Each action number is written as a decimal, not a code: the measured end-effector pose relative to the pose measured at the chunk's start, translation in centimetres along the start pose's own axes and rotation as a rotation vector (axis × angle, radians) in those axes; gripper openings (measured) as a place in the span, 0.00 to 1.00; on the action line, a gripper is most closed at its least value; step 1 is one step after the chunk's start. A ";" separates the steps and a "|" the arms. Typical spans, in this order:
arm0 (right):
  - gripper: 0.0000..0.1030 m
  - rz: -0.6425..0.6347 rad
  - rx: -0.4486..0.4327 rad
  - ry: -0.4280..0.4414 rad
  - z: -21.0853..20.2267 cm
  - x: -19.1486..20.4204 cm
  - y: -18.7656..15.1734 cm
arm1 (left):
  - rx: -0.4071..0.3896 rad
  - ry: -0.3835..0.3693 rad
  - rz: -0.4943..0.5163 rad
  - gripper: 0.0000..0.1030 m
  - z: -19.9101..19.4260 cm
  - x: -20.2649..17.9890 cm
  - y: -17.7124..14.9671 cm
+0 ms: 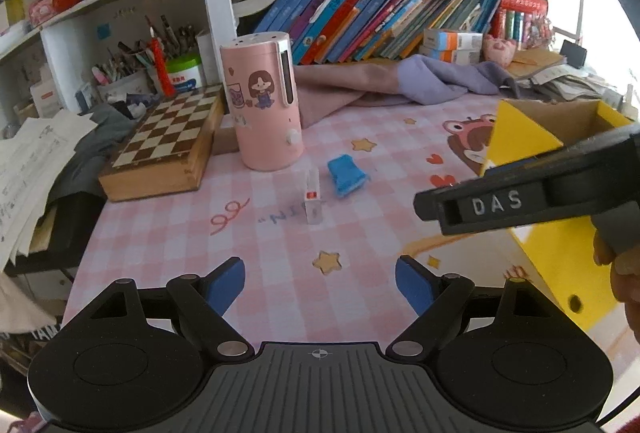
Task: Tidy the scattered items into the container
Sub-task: 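Grasp the small white-red box with the left tool while the right tool grasps the blue item, then carry the small box and blue item over to the yellow box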
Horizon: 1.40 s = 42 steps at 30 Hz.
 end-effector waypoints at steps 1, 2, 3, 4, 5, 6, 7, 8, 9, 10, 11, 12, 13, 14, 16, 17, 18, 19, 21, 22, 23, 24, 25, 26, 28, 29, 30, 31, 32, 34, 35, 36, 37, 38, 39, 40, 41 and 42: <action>0.64 -0.004 0.000 0.001 0.5 0.1 0.5 | 0.005 0.009 0.002 0.82 0.5 0.2 0.2; 0.63 -0.009 0.001 0.000 1.1 0.3 1.0 | 0.011 0.015 0.004 0.81 1.1 0.4 0.4; 0.63 -0.014 0.002 0.001 1.7 0.4 1.4 | 0.019 0.018 0.005 0.81 1.7 0.6 0.6; 0.62 -0.018 0.006 0.003 2.3 0.6 1.8 | 0.026 0.019 0.004 0.81 2.4 0.9 0.8; 0.61 -0.021 0.013 0.007 3.0 0.8 2.2 | 0.029 0.019 0.001 0.81 3.0 1.1 1.0; 0.61 -0.021 0.020 0.012 3.7 1.0 2.5 | 0.030 0.018 -0.003 0.81 3.5 1.4 1.3; 0.60 -0.021 0.026 0.017 4.3 1.2 2.8 | 0.029 0.020 -0.009 0.81 4.1 1.7 1.6; 0.59 -0.021 0.033 0.019 4.9 1.3 3.1 | 0.028 0.020 -0.013 0.78 4.6 1.9 1.8; 0.59 -0.021 0.039 0.020 5.5 1.5 3.4 | 0.024 0.023 -0.017 0.72 5.2 2.2 2.1; 0.58 -0.022 0.047 0.024 6.2 1.6 3.7 | 0.020 0.028 -0.018 0.69 5.7 2.4 2.3; 0.55 -0.022 0.054 0.027 6.8 1.8 4.0 | 0.019 0.031 -0.018 0.63 6.2 2.6 2.5; 0.53 -0.023 0.060 0.029 7.4 1.9 4.3 | 0.020 0.034 -0.019 0.58 6.8 2.9 2.8; 0.50 -0.024 0.067 0.029 8.0 2.0 4.6 | 0.022 0.038 -0.024 0.55 7.4 3.1 3.0; 0.47 -0.024 0.074 0.030 8.6 2.1 5.0 | 0.021 0.040 -0.029 0.53 7.9 3.3 3.3; 0.46 -0.015 0.089 0.034 9.8 2.2 5.7 | 0.015 0.041 -0.043 0.50 8.9 3.8 3.8; 0.45 -0.011 0.097 0.034 10.4 2.3 6.0 | 0.014 0.040 -0.051 0.49 9.4 4.0 4.0; 0.44 -0.010 0.104 0.035 11.0 2.3 6.3 | 0.014 0.039 -0.056 0.47 9.8 4.1 4.2; 0.43 -0.011 0.113 0.034 11.6 2.5 6.5 | 0.015 0.040 -0.063 0.45 10.3 4.3 4.3; 0.42 -0.018 0.129 0.032 12.6 2.8 6.8 | 0.024 0.038 -0.078 0.40 11.3 4.6 4.5; 0.42 -0.027 0.135 0.029 13.1 3.0 6.9 | 0.030 0.032 -0.086 0.39 11.8 4.7 4.5; 0.41 -0.040 0.139 0.024 13.6 3.3 7.0 | 0.033 0.030 -0.092 0.36 12.2 4.9 4.5; 0.41 -0.050 0.141 0.020 14.0 3.5 6.9 | 0.036 0.026 -0.097 0.34 12.6 4.9 4.5; 0.41 -0.058 0.146 0.017 14.4 3.7 6.9 | 0.039 0.019 -0.100 0.33 13.0 5.0 4.5; 0.40 -0.064 0.154 0.015 14.7 3.8 6.8 | 0.042 0.013 -0.103 0.30 13.3 5.0 4.4; 0.39 -0.076 0.170 0.011 15.5 4.1 6.6 | 0.041 0.005 -0.113 0.26 13.7 5.1 4.3; 0.39 -0.083 0.177 0.009 15.8 4.3 6.5 | 0.039 0.002 -0.121 0.24 13.9 5.1 4.3; 0.38 -0.091 0.183 0.008 16.1 4.4 6.4 | 0.037 -0.001 -0.128 0.21 14.0 5.1 4.2; 0.38 -0.098 0.185 0.006 16.3 4.5 6.3 | 0.036 -0.005 -0.139 0.19 14.2 5.2 4.1; 0.37 -0.104 0.180 0.005 16.5 4.5 6.4 | 0.035 -0.006 -0.148 0.17 14.3 5.3 4.0; 0.35 -0.124 0.172 0.001 16.7 4.8 6.6 | 0.027 0.005 -0.150 0.13 14.3 5.5 3.9; 0.31 -0.131 0.168 0.001 16.8 4.9 6.7 | 0.024 0.005 -0.153 0.13 14.2 5.6 3.9; 0.28 -0.139 0.165 0.002 16.8 4.9 6.7 | 0.022 0.006 -0.162 0.13 14.1 5.7 3.8; 0.28 -0.145 0.162 0.003 16.8 5.0 6.7 | 0.016 0.011 -0.174 0.13 13.8 5.9 3.7; 0.27 -0.147 0.162 0.006 16.8 4.9 6.7 | 0.011 0.017 -0.184 0.13 13.5 6.1 3.6; 0.27 -0.148 0.164 0.010 16.8 5.0 6.7 | 0.003 0.023 -0.197 0.13 13.1 6.3 3.5; 0.26 -0.147 0.166 0.015 16.8 5.0 6.7 | -0.003 0.028 -0.209 0.13 12.7 6.5 3.4; 0.26 -0.144 0.165 0.018 16.7 5.0 6.8 | -0.011 0.032 -0.220 0.13 12.3 6.6 3.3; 0.26 -0.142 0.160 0.021 16.5 5.0 6.9 | -0.022 0.038 -0.230 0.13 11.8 6.8 3.3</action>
Point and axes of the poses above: each gripper's, at about its wrist camera, not at the fingertips, and z roughly the way its jaws point, x to its left, y to its top, the point moved 8 cm from there along z, roughly the way its jaws point, and after that the axes turned 15 degrees about -y, right-handed, at the moved point
